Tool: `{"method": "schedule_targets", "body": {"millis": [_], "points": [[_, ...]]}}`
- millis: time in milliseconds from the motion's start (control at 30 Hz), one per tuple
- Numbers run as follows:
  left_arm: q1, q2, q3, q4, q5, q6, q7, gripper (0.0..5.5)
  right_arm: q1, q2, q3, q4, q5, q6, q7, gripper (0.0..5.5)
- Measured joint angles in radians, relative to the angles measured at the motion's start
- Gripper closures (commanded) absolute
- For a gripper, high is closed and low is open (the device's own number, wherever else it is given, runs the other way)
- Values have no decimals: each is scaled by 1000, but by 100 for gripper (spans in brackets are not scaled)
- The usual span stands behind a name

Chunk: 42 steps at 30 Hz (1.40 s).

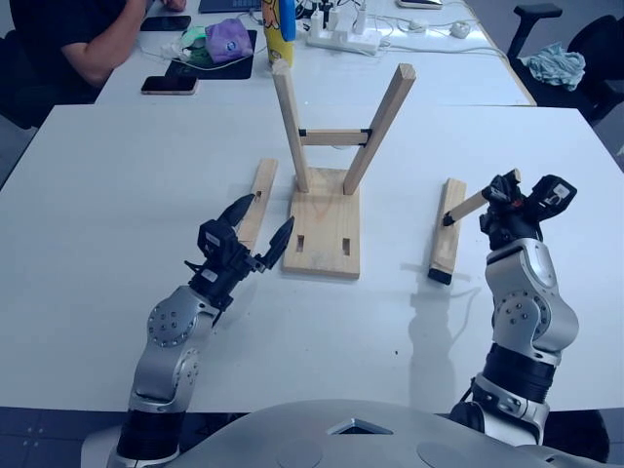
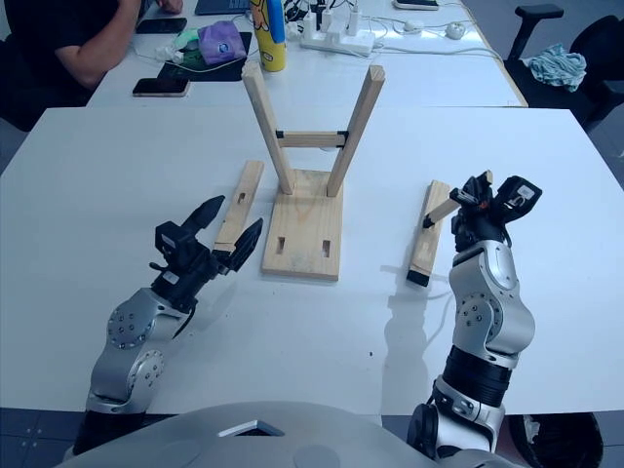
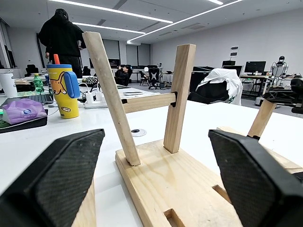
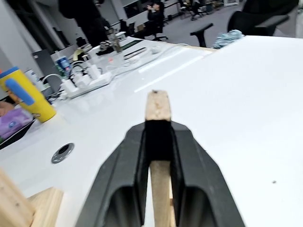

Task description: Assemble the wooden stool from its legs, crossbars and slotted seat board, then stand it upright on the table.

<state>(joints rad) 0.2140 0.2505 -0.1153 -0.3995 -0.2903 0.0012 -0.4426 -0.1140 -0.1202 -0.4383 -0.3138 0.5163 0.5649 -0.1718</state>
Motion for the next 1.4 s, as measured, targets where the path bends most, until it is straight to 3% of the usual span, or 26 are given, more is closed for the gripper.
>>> {"method": "schedule_targets", "body": {"millis": [367,1000,1400], "points": [[-2,-1,-22,20,18,1,-4,143,-43,40,-50,63,23,-48,-35,505],[-12,7,-22,1,17,53,-16,143,-11,39,-8,48,-44,-74,-70,505],[-23,14,-18,-2,7,75,-26,143,-11,94,-88,61,17,-104,-117,505]]}}
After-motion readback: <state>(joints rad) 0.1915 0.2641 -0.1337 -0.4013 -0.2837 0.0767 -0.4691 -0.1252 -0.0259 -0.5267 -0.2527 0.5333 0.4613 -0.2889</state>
